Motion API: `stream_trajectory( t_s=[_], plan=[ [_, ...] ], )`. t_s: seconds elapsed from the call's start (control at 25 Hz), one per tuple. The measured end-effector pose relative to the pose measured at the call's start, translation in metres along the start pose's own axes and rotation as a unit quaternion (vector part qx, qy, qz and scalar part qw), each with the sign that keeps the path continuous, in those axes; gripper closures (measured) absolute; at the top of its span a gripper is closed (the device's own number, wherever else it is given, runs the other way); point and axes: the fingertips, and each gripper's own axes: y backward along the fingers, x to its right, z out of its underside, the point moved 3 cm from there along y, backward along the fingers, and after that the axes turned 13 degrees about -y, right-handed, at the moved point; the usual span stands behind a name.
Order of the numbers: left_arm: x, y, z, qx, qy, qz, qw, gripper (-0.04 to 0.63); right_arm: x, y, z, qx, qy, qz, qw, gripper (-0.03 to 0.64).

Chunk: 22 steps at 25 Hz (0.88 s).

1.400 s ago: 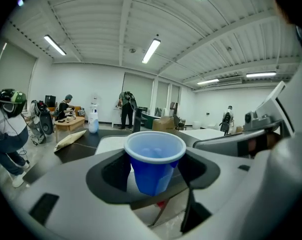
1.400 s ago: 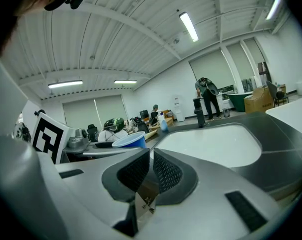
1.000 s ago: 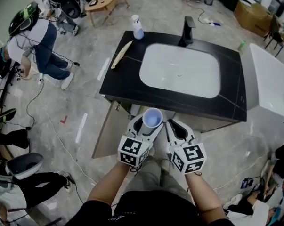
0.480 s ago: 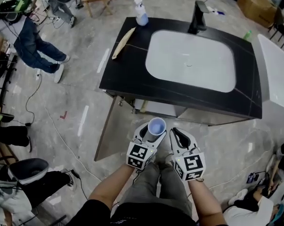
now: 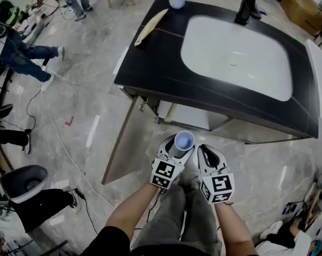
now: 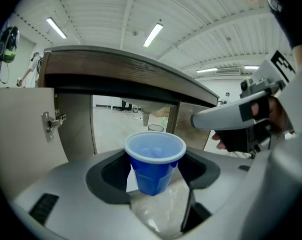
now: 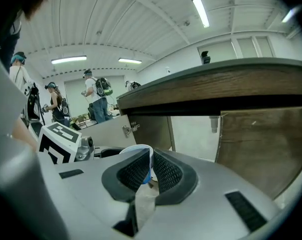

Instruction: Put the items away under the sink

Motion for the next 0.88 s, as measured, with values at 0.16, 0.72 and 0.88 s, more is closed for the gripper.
stream_trajectory(
  t_s=[0.16, 0.72, 0.88],
  plan=[
    [-0.006, -0.011, 0.028, 0.002, 0.003, -0.012, 0.9999, 0.301, 0.001, -0.023, 0.019, 0.005, 0.009, -0.011, 1.000, 0.578],
    [-0.032, -0.082, 0.141, 0.028, 0.027, -0.047, 0.9981, 0.299, 0.057, -0.113, 0.106, 0.017, 0.012, -0.001, 1.000, 0.578],
    [-0.045, -0.112, 0.172, 0.029, 0.033, -0.056, 0.9975, 0.299, 0.078, -0.139, 0.127, 0.020, 0.001, 0.017, 1.000, 0.578]
  ],
)
